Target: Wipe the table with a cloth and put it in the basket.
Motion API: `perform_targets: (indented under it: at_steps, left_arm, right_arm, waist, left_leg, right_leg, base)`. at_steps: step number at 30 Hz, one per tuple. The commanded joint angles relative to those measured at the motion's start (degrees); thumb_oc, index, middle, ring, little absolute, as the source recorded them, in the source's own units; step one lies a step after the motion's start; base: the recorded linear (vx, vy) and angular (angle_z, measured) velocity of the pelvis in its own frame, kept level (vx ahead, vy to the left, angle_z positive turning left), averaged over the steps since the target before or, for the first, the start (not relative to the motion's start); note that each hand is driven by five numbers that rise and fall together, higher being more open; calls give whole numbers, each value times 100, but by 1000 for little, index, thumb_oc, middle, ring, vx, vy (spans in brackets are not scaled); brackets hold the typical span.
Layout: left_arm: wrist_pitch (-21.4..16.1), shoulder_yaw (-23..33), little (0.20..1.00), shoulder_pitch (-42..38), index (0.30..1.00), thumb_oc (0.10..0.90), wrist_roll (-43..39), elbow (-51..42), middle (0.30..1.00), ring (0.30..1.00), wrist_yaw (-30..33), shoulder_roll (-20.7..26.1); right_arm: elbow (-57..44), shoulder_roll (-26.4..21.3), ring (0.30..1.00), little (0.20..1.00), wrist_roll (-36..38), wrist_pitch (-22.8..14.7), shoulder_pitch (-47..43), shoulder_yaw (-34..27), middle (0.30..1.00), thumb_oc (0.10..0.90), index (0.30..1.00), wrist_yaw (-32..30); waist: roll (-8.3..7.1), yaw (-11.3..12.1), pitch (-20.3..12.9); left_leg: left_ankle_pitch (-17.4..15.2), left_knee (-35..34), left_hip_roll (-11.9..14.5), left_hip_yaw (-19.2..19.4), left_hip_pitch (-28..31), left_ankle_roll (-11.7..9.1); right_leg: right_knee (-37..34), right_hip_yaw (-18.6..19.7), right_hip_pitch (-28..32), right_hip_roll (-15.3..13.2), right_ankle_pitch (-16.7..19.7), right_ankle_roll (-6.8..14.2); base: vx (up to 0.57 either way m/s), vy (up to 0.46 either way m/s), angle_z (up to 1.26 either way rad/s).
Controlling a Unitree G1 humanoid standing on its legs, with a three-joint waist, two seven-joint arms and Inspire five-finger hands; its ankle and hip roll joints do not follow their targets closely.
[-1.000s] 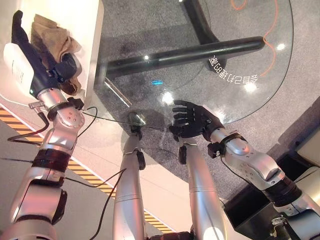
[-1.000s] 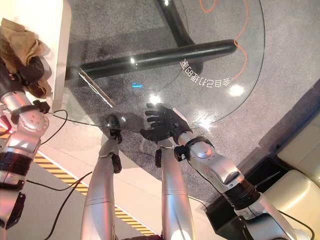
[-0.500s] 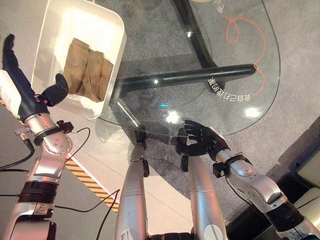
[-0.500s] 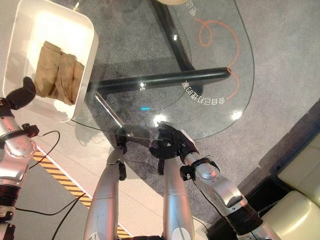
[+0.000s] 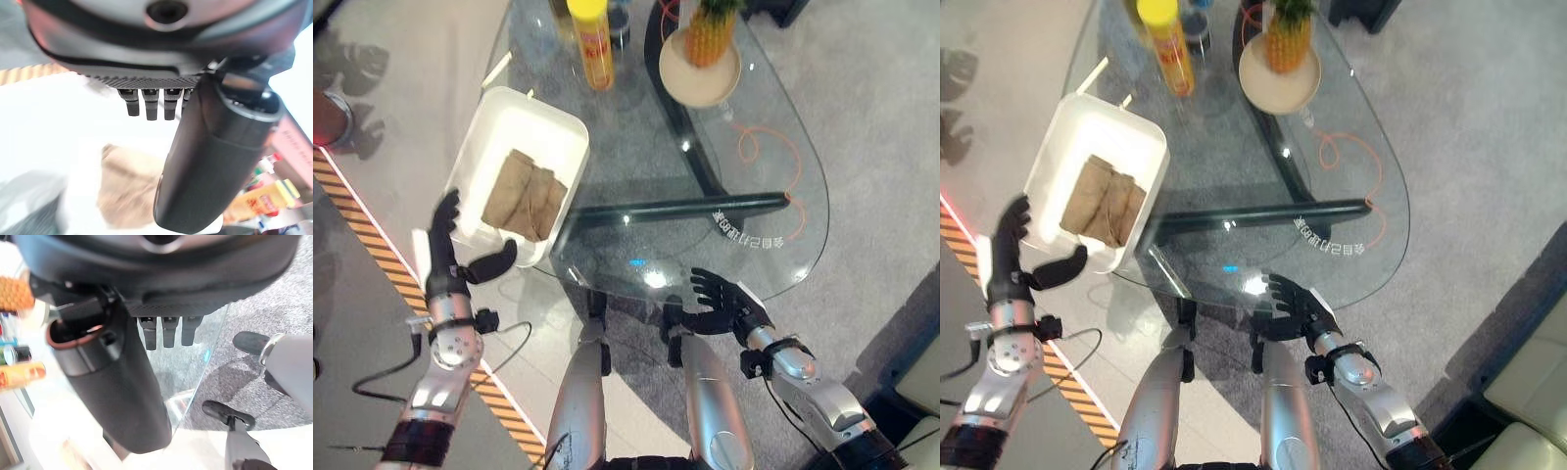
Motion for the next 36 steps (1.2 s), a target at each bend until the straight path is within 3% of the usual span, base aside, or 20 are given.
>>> perform_targets:
  at_steps: [1,8,14,21,29,36]
  left_arm:
    - [-284,115,900,131,900,800,-268,-49,900,900,-8,40]
    - [-257,-450,900,658,900,800,-939,1381,900,900,-395,-665]
    - [-91,-822,900,639,900,800,-810,2702,900,900,-588,-1148]
    - [50,-1072,900,351,900,800,-703,4625,900,900,-892,-1580]
    - [204,-1032,900,170,900,800,-763,5507,900,900,-1278,-1702]
    - [296,-952,900,121,900,800,-710,5782,900,900,-1569,-1807]
  right_arm:
    - [-172,77,900,900,-261,-458,251,-79,900,800,900,51]
    - [1496,538,900,900,-441,-449,372,25,900,800,900,-172]
    - [2894,943,900,900,-441,-289,254,149,900,800,900,-258]
    - [5003,1316,900,900,-568,-507,32,114,900,800,900,11]
    - [5998,1502,900,900,-790,-661,-77,16,900,800,900,29]
    - [6574,1620,900,900,-964,-175,-129,-141,900,800,900,9]
  waist:
    - [-66,-63,-123]
    - [-138,53,-805]
    - [-154,74,-1383]
    - [-60,36,-2053]
    - [-11,-27,-2323]
    - [25,-44,-2456]
  left_leg:
    - [-732,638,-565,62,201,201]
    - [-695,149,-490,-12,997,131]
    - [-652,-157,-405,-80,1431,115]
    - [-629,-527,-310,-127,1929,122]
    - [-691,-671,-274,-68,2212,141]
    - [-706,-824,-239,18,2381,176]
  right_leg:
    - [-887,-440,707,221,266,56]
    - [-1558,-614,1764,197,347,29]
    - [-1920,-650,2241,179,457,79]
    - [-2276,-517,2680,211,552,122]
    - [-2546,-397,2914,211,641,162]
    - [-2658,-383,2997,185,706,204]
  base:
    - [29,-100,1]
    - [40,-130,3]
    - [35,-83,10]
    - [66,-22,-1]
    - [45,9,-5]
    - [40,5,-8]
